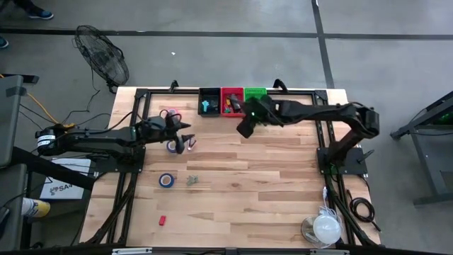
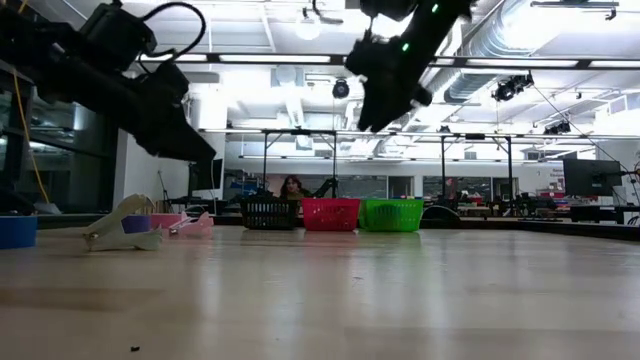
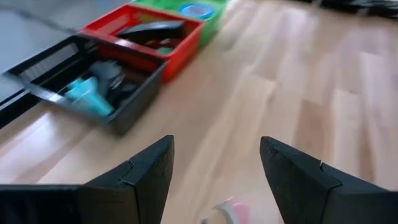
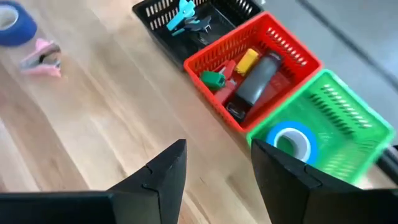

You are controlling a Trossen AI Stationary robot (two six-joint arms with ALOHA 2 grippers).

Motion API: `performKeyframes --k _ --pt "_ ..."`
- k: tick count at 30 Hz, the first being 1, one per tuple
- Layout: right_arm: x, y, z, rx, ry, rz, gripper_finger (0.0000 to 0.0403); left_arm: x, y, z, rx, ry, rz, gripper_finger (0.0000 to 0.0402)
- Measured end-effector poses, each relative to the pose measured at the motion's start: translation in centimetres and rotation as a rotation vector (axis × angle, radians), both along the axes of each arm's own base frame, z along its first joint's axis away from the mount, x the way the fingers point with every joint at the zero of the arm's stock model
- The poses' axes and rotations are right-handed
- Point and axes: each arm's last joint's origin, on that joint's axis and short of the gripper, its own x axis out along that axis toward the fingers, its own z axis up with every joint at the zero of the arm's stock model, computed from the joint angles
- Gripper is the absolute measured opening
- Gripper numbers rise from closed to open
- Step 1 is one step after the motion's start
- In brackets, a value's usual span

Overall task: Pick and place Stapler, Stapler remover, tape
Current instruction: Put the pink tape into the green bin

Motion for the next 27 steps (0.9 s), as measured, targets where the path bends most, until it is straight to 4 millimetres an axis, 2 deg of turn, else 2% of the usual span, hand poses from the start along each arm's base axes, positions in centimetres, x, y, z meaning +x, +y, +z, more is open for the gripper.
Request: performKeyframes --k 8,15,18,27 --pt "-0.7 4.1 0.1 -0.094 0.13 0.051 0.0172 0.1 0.8 2.1 -0.013 0.111 0.265 0.0234" --pt "-0.6 6.4 0.1 -0.185 0.159 0.086 0.0168 0.4 1.8 4.3 0.028 0.168 0.374 0.0234" --pt "-0.6 6.7 0.2 -0.216 0.161 0.077 0.0168 0.4 3.2 4.4 -0.034 0.248 0.377 0.0234" --pt "-0.6 7.5 0.3 -0.256 0.147 0.053 0.0167 0.2 8.7 2.9 -0.246 0.432 0.414 0.0234"
